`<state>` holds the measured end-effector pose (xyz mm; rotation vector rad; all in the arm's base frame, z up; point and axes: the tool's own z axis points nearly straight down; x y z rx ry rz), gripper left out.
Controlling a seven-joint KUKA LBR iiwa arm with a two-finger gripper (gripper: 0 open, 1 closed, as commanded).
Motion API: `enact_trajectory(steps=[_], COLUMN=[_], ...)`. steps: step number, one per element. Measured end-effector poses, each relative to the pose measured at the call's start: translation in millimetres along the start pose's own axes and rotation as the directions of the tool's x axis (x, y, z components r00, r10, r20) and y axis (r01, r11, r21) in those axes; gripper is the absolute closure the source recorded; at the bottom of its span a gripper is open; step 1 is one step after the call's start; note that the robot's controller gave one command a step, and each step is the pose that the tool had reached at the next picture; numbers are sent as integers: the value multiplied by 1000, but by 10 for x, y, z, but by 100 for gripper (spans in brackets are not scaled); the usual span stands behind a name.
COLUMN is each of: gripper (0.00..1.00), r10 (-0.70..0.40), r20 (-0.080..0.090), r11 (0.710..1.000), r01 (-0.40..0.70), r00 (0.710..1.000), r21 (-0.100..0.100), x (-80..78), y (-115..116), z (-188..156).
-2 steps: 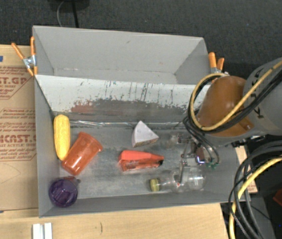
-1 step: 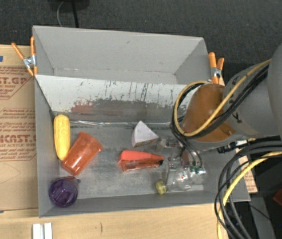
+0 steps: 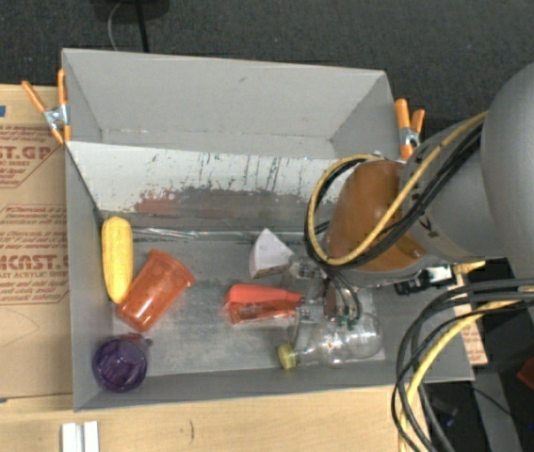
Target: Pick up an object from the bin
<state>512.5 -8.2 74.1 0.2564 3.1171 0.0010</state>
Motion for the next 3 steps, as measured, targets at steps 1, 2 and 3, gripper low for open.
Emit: enact_trajectory(steps=[1,2,3], gripper=[100,100,100], r10=[-145,-145,-161], r20=[-6,-6,-5], r11=[989,989,987], r01=[145,145,161], r00=[989,989,987], r21=[-1,-1,-2], x=[-89,-88,-204], y=[295,294,443], z=[-31,-31,-1276])
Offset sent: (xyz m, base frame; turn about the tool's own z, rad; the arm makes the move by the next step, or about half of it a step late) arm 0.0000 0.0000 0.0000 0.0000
